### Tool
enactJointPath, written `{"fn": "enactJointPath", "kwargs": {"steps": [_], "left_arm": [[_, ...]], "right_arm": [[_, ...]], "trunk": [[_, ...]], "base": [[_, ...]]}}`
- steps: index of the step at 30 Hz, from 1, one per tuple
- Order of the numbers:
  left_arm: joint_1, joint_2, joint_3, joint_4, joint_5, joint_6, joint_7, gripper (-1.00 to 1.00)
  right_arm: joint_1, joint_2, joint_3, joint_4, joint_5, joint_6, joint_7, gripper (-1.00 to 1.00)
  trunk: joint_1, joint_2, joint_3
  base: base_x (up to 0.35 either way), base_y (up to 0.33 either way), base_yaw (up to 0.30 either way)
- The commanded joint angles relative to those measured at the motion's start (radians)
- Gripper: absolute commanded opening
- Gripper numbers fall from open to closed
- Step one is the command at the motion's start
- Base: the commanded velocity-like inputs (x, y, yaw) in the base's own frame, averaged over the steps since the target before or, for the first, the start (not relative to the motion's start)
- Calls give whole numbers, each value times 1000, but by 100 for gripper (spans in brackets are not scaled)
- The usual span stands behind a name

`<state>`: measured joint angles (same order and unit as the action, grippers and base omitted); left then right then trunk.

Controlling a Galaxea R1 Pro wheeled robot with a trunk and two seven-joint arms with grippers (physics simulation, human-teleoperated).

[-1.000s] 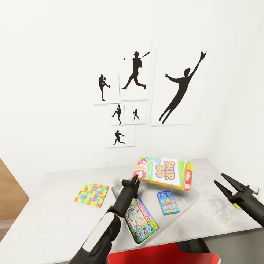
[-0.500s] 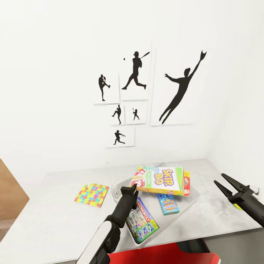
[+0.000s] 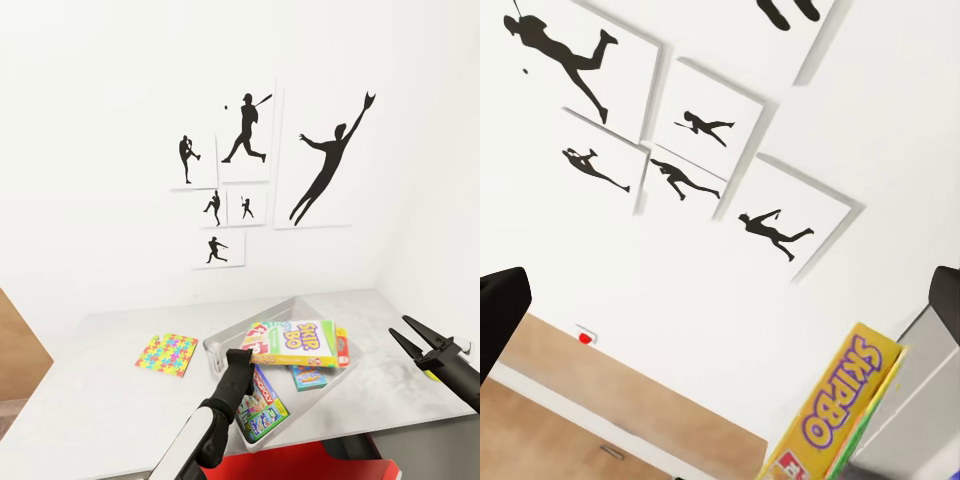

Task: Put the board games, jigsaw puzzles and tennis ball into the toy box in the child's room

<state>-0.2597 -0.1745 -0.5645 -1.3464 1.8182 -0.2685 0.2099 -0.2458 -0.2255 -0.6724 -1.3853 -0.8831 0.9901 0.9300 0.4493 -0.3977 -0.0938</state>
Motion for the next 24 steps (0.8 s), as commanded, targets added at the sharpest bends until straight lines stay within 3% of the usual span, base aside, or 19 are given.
{"fn": "enactJointPath", "kwargs": {"steps": [1, 8, 24], "left_arm": [[-1, 0, -11, -4, 5, -14, 7, -100], [-1, 0, -42, -10, 7, -54, 15, -100], [-1, 0, -44, -14, 9, -91, 6, -100]], "right_arm": [[-1, 0, -1, 0, 3, 4, 4, 100], [-1, 0, -1, 0, 3, 3, 1, 100], [-1, 0, -2, 28, 3, 2, 0, 100]], "trunk": [[1, -2, -2], [1, -2, -2], [1, -2, -2]], "base": [[0, 0, 0], [0, 0, 0], [0, 0, 0]]}}
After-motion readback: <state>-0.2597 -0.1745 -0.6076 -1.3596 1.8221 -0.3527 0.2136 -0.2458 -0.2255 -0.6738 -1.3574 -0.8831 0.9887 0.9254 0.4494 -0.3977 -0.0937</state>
